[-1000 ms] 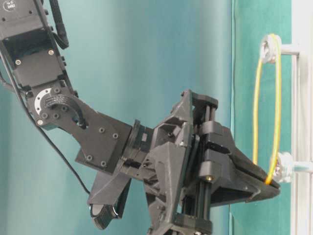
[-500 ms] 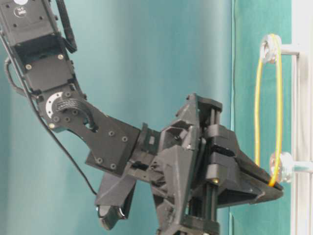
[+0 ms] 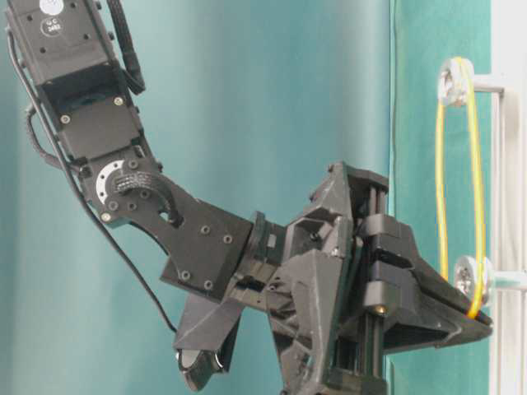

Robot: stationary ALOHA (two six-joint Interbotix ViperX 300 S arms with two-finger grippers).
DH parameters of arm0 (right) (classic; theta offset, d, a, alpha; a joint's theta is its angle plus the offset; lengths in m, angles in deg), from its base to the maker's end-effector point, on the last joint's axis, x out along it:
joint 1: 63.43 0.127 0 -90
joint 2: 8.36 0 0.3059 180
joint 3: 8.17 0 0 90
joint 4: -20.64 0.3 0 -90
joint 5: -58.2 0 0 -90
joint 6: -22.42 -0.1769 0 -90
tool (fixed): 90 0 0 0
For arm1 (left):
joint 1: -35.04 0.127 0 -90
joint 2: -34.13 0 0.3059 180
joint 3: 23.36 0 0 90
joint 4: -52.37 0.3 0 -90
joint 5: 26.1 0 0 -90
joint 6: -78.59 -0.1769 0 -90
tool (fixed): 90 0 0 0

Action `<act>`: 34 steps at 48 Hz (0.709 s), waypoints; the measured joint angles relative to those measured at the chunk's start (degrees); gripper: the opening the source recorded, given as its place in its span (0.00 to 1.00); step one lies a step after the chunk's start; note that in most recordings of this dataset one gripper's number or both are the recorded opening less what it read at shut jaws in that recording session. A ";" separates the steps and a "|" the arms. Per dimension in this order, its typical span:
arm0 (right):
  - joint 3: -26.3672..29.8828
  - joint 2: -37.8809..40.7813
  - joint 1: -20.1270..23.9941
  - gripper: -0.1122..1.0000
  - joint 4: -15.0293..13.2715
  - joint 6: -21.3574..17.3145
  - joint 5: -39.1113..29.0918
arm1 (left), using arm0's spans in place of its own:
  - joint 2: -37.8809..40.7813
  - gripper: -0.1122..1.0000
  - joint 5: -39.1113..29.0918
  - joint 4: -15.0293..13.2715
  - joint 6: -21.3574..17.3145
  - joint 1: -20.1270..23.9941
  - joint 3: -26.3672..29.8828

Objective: Hook the rubber onto the shaft.
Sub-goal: 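Lower the band past the left silver knob, hooking it underneath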

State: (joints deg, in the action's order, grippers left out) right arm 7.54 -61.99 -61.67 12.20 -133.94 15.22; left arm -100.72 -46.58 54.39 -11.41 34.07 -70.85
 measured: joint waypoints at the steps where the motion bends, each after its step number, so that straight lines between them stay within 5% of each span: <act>1: 0.00 0.00 0.00 0.15 0.09 0.00 0.00 | 0.00 0.10 0.00 0.00 0.00 0.00 0.00; 34: 0.26 0.97 0.35 0.15 0.18 0.00 0.18 | 0.00 0.10 0.00 0.00 0.00 0.00 0.00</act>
State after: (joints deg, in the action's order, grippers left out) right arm 7.81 -61.02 -61.32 12.38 -133.94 15.40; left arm -100.72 -46.58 54.39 -11.41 34.07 -70.85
